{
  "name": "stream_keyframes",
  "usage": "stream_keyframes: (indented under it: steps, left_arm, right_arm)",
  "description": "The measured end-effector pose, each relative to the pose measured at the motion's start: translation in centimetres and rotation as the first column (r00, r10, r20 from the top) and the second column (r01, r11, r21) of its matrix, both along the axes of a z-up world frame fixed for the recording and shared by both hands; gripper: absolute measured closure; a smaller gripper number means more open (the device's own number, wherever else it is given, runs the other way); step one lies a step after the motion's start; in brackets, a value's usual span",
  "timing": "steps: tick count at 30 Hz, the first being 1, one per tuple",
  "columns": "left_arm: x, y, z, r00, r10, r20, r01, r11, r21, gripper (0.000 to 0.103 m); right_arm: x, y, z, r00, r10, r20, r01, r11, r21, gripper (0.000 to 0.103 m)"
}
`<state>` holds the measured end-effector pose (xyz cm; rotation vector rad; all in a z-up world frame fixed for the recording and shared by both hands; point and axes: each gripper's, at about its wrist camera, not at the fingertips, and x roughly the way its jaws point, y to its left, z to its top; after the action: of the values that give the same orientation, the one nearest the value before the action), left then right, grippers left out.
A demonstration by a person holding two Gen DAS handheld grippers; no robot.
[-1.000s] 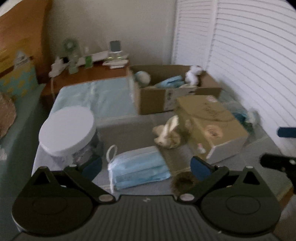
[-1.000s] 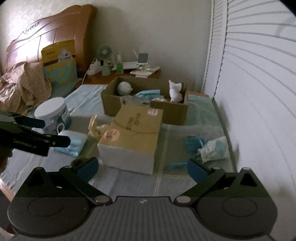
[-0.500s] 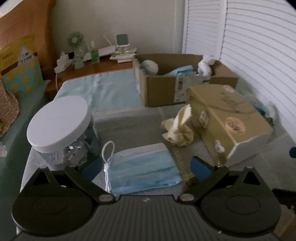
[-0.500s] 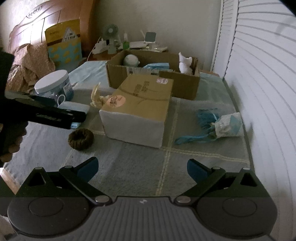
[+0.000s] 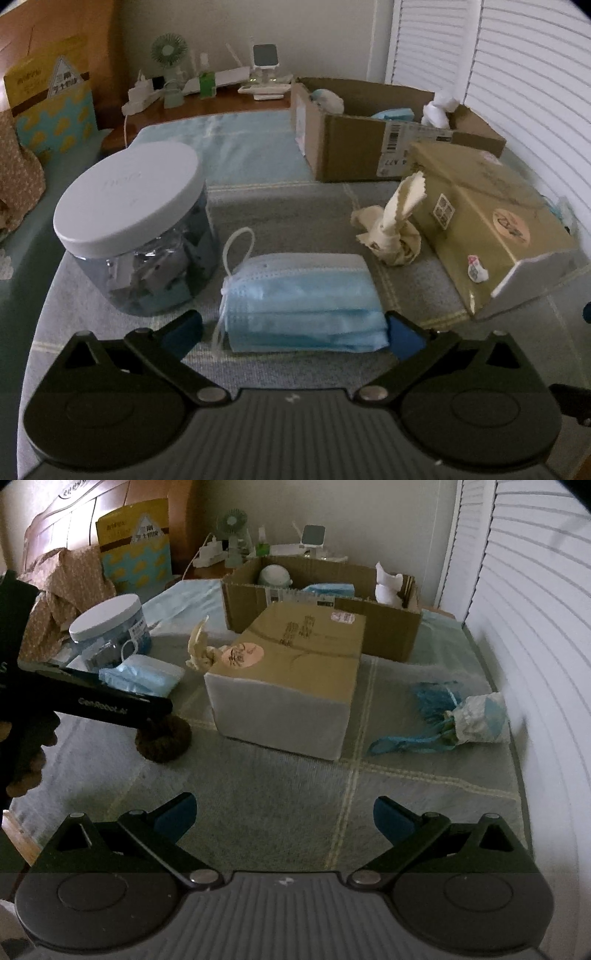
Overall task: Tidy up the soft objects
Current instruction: 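Grasp the brown scrunchie with the right tool while the left tool grasps the blue face masks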
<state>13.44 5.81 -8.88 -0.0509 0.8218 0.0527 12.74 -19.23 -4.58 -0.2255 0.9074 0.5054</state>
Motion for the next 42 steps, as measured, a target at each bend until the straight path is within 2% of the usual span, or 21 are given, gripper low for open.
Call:
stream_keyframes:
  steps: [7, 14, 21, 27, 34, 37, 39, 42]
  left_arm:
    - [0.1, 0.1, 0.0, 1.000, 0.006, 0.002, -0.006, 1.000, -0.002, 0.000]
    - [0.1, -0.1, 0.0, 1.000, -0.008, 0.013, 0.008, 1.000, -0.001, 0.002]
    - [0.3, 0.4, 0.5, 1.000, -0.013, 0.024, 0.014, 0.999, -0.042, 0.013]
    - [0.4, 0.5, 0.8, 0.999, -0.015, 0.029, 0.017, 0.999, -0.044, 0.024]
    - [-0.5, 1.0, 1.5, 0.998, -0.038, 0.046, 0.040, 0.998, -0.041, 0.032]
    - [-1.0, 1.3, 1.8, 0.998, -0.045, 0.052, 0.046, 0.999, -0.025, 0.033]
    - [-1.2, 1.6, 2.0, 0.998, -0.044, 0.051, 0.045, 0.999, -0.028, 0.033]
    - [-1.4, 2.1, 2.0, 0.998, -0.042, 0.049, 0.043, 0.999, -0.029, 0.033]
  right_arm:
    - [-0.2, 0.5, -1.1, 0.999, 0.041, -0.033, -0.040, 0.999, 0.008, 0.000]
    - [-0.5, 1.5, -1.2, 0.996, 0.084, -0.020, -0.084, 0.996, 0.001, 0.000]
    - [-0.6, 3.0, -1.4, 0.991, 0.136, -0.015, -0.136, 0.991, -0.013, 0.000]
    - [-0.8, 4.6, -1.5, 0.983, 0.183, -0.011, -0.183, 0.983, -0.027, 0.000]
    - [-1.0, 5.9, -1.3, 0.973, 0.231, -0.005, -0.231, 0.973, -0.021, 0.000]
    - [-1.0, 6.8, -1.1, 0.965, 0.261, 0.007, -0.261, 0.965, -0.013, 0.005]
    - [-1.0, 7.5, -1.1, 0.960, 0.281, 0.010, -0.281, 0.960, -0.019, 0.013]
    - [-0.8, 8.4, -1.0, 0.953, 0.303, 0.013, -0.302, 0.953, -0.014, 0.021]
